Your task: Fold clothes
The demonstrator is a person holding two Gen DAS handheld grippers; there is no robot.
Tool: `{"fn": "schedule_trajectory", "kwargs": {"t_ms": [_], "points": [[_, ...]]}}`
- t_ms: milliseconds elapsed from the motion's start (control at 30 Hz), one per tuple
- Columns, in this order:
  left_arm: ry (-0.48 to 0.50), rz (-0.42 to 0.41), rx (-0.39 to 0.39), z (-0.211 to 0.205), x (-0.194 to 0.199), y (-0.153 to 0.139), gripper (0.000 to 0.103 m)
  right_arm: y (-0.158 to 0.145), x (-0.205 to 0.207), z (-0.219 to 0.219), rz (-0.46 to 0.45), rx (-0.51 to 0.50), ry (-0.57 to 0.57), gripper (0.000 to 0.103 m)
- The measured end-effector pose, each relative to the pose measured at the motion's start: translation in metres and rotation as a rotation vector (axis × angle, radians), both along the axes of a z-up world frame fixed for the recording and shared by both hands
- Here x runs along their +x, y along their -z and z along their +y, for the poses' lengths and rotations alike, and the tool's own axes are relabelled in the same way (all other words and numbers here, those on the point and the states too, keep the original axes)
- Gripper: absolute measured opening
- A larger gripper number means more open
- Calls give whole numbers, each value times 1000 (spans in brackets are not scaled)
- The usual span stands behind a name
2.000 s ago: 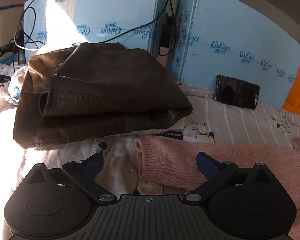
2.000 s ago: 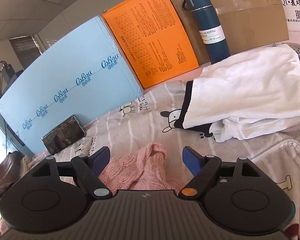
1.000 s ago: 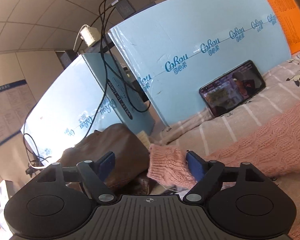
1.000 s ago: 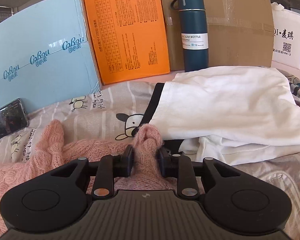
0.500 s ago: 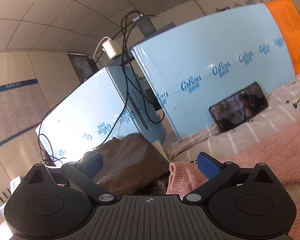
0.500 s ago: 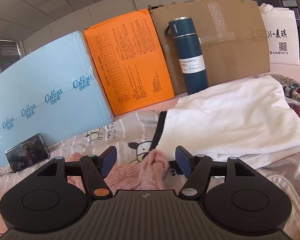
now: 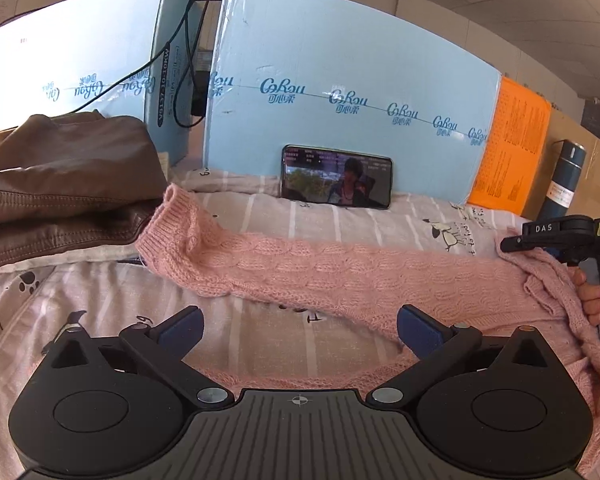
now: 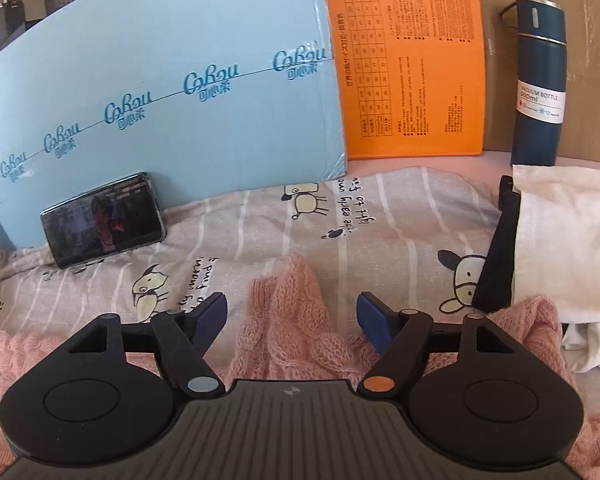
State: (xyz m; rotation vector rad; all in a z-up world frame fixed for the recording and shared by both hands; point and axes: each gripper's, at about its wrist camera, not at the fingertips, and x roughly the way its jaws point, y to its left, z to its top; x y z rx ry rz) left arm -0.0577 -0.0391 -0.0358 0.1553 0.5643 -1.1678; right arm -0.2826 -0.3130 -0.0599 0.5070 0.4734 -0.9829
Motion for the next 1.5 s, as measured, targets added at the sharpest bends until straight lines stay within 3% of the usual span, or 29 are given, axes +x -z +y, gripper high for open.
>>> {"fn": "schedule_trajectory", "kwargs": {"t_ms": [67, 133, 333, 633, 867, 1100, 1267, 1333, 1433, 1500], "points": [[-4, 24, 4, 2, 4, 1, 103, 10, -5, -9, 2, 39, 9, 22], [-7, 34, 6, 2, 5, 2, 103, 11, -14, -8, -42, 36, 13, 12], [-26, 64, 28, 0, 11, 6, 103, -23, -53, 17, -300, -14, -28, 10], [-35, 79, 55, -2, 12, 11, 103, -82, -139, 117, -564, -205, -161, 10], [-36, 79, 54, -2, 12, 12, 103, -83, -206, 201, -576, -319, -154, 10], [-38, 79, 52, -2, 12, 13, 103, -49, -269, 249, -535, -286, -23, 10], [-39, 79, 51, -2, 11, 13, 103, -19, -287, 262, -433, -173, 8, 10], [-38, 78, 51, -2, 12, 13, 103, -6, -287, 266, -385, -113, -19, 12], [-38, 78, 50, -1, 12, 13, 103, 2, -288, 274, -324, -52, -74, 28], [-38, 81, 46, -1, 13, 12, 103, -4, -295, 282, -359, -60, -112, 68]]}}
